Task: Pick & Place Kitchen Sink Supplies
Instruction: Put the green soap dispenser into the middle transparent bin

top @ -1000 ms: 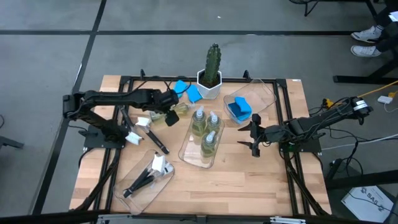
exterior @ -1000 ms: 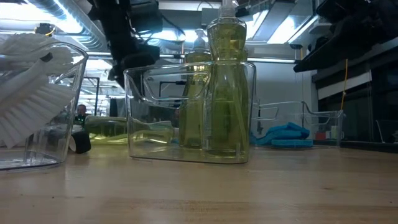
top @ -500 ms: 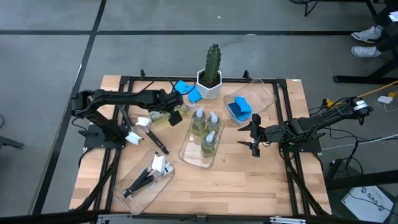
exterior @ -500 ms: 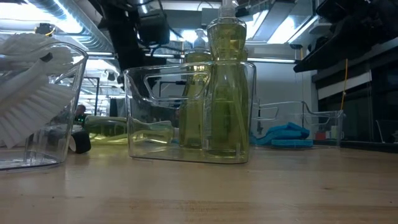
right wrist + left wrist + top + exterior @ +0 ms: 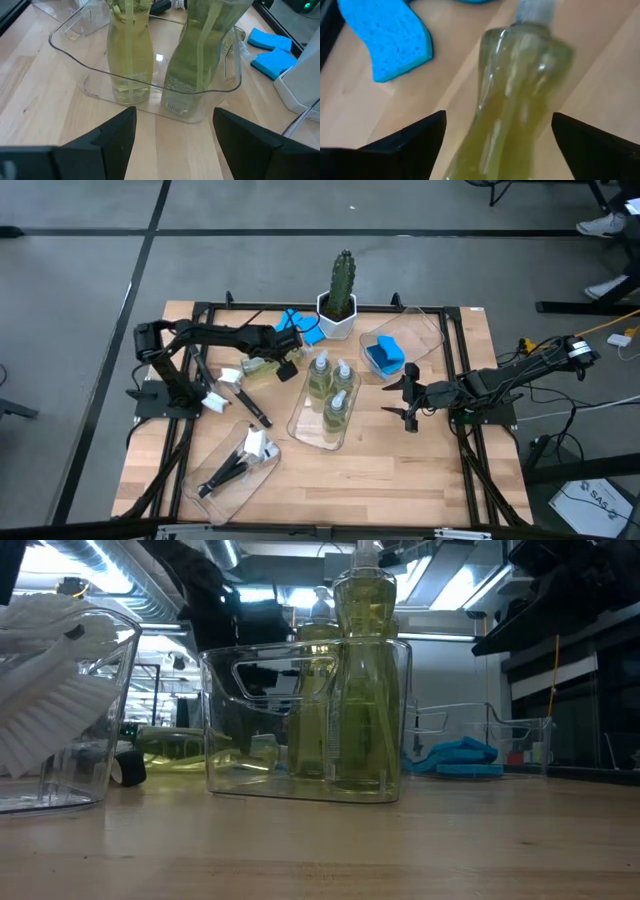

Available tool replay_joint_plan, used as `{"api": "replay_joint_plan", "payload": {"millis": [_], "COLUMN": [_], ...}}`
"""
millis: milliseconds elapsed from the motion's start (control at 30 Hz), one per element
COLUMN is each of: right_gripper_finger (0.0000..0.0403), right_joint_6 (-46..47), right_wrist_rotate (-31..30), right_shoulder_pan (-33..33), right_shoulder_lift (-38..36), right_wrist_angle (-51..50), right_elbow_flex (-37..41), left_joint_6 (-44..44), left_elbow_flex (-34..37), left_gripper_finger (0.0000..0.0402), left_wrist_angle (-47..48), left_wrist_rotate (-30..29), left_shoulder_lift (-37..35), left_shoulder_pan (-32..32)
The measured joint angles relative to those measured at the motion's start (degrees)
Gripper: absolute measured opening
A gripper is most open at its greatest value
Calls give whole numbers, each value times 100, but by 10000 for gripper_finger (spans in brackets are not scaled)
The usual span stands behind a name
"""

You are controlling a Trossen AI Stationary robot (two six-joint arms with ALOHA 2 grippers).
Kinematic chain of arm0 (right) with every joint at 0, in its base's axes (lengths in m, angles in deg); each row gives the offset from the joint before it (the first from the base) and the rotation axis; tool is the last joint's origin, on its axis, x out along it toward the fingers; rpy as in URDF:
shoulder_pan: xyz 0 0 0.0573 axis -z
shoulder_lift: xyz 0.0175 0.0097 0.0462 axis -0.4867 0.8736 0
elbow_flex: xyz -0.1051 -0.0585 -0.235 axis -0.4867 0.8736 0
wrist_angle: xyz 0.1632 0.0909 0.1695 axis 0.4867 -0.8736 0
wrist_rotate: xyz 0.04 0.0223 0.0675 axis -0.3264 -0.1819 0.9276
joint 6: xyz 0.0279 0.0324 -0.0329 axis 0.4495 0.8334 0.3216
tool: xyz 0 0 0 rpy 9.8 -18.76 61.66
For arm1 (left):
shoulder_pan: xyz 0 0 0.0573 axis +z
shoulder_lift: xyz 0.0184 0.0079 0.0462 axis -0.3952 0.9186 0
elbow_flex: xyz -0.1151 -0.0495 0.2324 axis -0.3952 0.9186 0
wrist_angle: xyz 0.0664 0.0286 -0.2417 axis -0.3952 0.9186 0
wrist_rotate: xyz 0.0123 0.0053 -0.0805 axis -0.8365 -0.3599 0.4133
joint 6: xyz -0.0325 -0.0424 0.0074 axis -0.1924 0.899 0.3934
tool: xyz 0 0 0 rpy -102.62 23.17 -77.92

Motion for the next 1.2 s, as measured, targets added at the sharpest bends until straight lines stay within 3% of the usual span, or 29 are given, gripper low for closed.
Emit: {"api": "replay_joint_plan", "payload": {"millis": [300,667,1000,1200], "right_gripper_finger": [262,262,262,262], "right_joint_6": [-15,-30,4,13], "right_wrist_rotate": [0,-2,0,0], "right_shoulder_pan": [0,0,-2,-2], "right_shoulder_lift": [0,0,-2,0], "right_wrist_angle": [-2,-2,-2,0], "right_elbow_flex": [0,0,0,0], "left_joint_6": [-128,44,389,587], "left_elbow_flex": [0,0,0,2], "left_gripper_finger": [337,187,187,187], "left_wrist_angle": [7,293,722,893], "left_wrist_rotate": [365,436,317,-331], "left_shoulder_lift": [498,332,-5,-623], "left_shoulder_pan": [263,259,83,-194]}}
